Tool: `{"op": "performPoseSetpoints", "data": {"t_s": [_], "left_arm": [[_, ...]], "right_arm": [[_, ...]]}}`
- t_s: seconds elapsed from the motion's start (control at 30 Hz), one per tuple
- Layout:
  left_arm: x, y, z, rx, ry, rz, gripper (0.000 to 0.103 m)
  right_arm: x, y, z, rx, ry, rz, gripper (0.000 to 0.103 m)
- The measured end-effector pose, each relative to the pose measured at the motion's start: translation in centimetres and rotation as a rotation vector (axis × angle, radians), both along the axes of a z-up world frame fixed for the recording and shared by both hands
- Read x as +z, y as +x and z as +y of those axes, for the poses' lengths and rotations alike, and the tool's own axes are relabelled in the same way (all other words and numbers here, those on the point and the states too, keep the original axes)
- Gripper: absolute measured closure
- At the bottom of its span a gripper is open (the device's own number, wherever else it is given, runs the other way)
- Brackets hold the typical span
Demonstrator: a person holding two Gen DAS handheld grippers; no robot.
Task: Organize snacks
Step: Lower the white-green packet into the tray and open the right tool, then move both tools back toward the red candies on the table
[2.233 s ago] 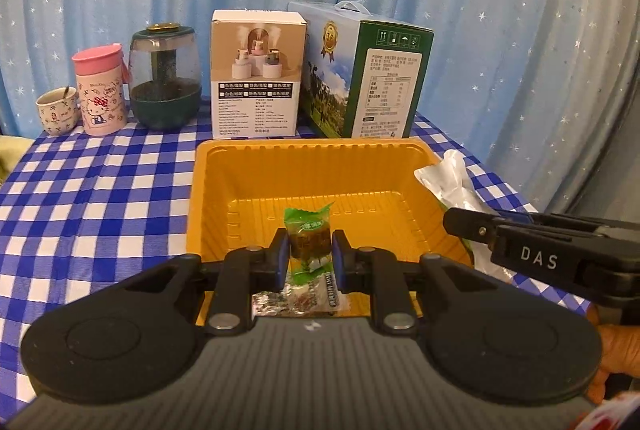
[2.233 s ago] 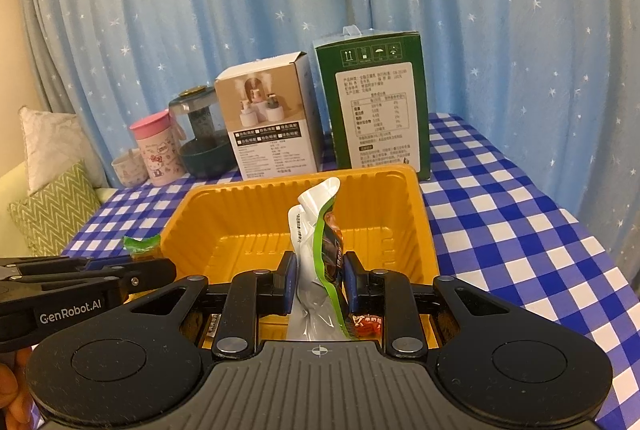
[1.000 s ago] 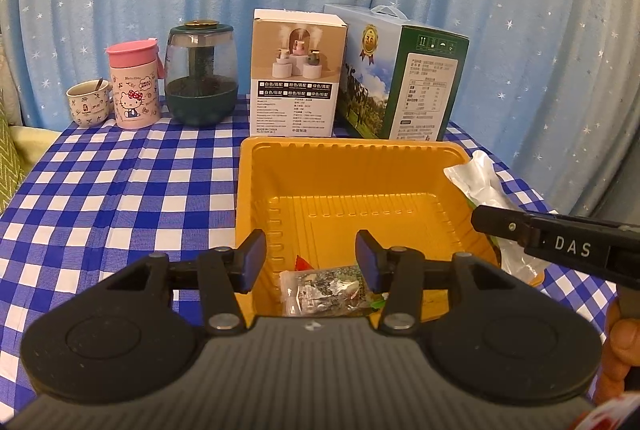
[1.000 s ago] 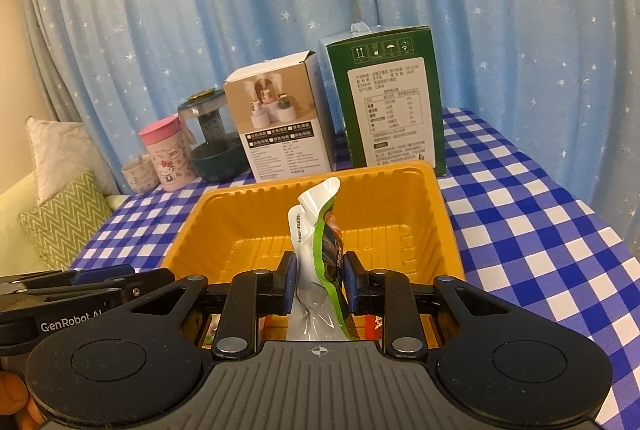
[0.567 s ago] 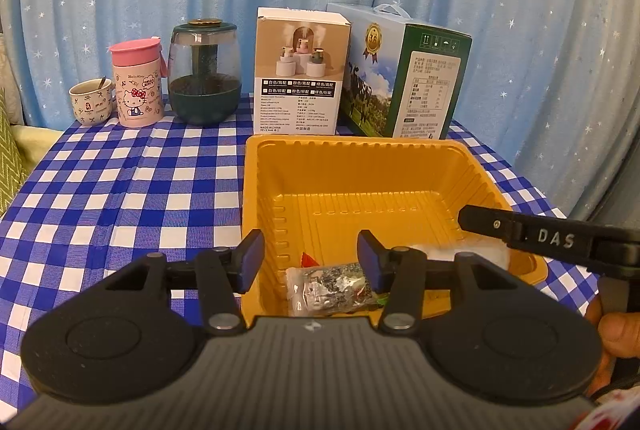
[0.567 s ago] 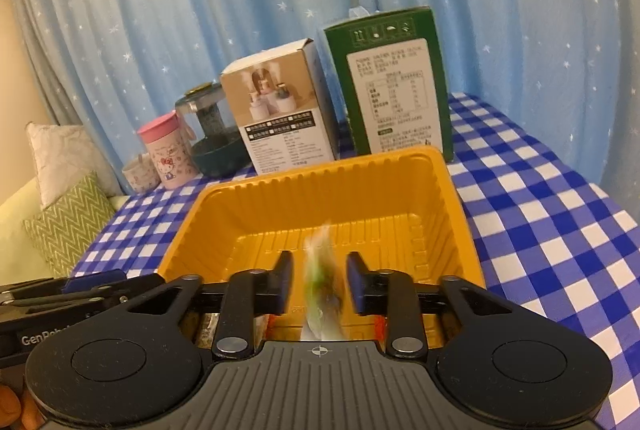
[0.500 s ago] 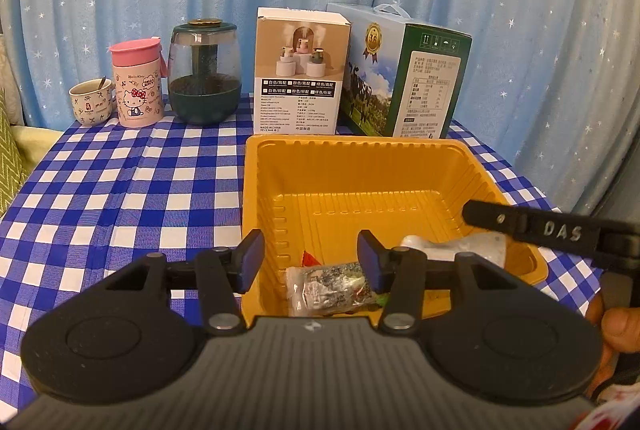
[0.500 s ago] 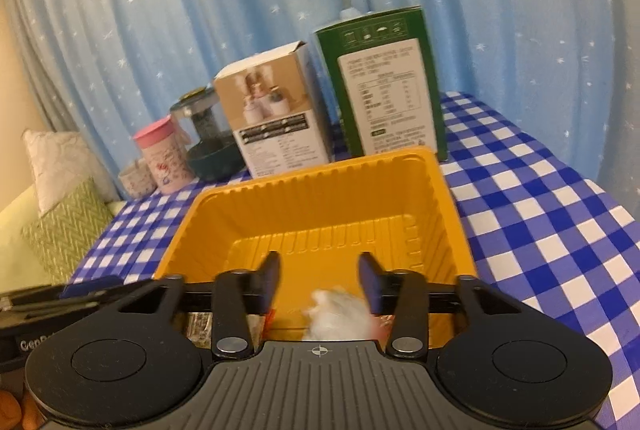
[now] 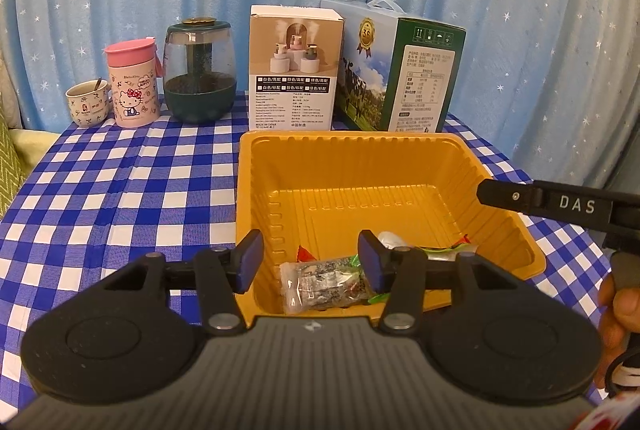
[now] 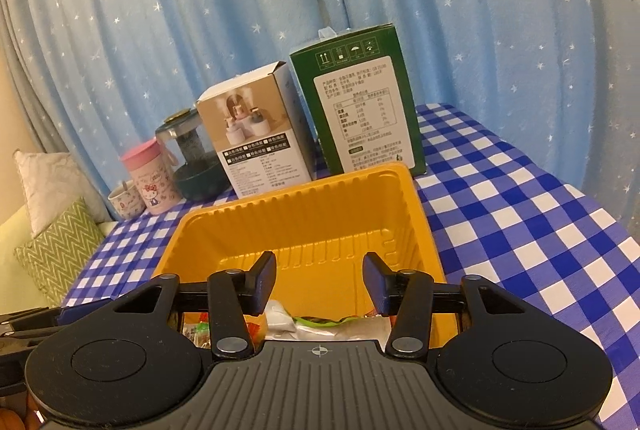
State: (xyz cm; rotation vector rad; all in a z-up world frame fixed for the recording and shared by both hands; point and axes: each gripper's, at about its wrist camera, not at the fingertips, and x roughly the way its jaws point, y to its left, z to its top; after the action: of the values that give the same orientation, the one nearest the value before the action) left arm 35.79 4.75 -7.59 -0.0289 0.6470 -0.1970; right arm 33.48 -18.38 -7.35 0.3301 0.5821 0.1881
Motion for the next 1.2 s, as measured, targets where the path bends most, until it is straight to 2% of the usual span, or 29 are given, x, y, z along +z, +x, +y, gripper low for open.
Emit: {"op": "performPoseSetpoints", "data": {"t_s": [0.37, 0.63, 0.7, 0.87, 1.07, 1.2], "left_arm": [[0.5, -1.4, 0.1, 0.004, 0.005, -0.008, 0.054], [0.9, -4.0, 0.1, 0.02, -0.003, -0.014, 0.049], [1.0, -4.9, 0.2, 0.026, -0.003, -0.012, 0.048], [1.5, -7.5, 0.6, 0.034, -0.002, -0.016, 0.037], [1.9, -10.9, 1.0, 0.049, -0.015, -0.025, 0.026], [1.8, -13.3, 1.1, 0.047, -0.012, -0.029, 0.02]], "right_arm": [[0.4, -1.3, -1.2, -0.031, -0.011, -0.011, 0.054], [1.2, -3.8, -1.4, -0.021, -0.041, -0.018, 0.053], [1.6, -4.6, -1.5, -0.021, -0.044, -0.027, 0.051], [2.7, -6.7, -2.1, -0.039, -0.046, -0.049, 0.036], [3.4, -9.6, -2.9, -0.046, -0.06, -0.069, 0.027], [3.7, -11.8, -4.2, -0.068, -0.061, -0.079, 0.024]]}}
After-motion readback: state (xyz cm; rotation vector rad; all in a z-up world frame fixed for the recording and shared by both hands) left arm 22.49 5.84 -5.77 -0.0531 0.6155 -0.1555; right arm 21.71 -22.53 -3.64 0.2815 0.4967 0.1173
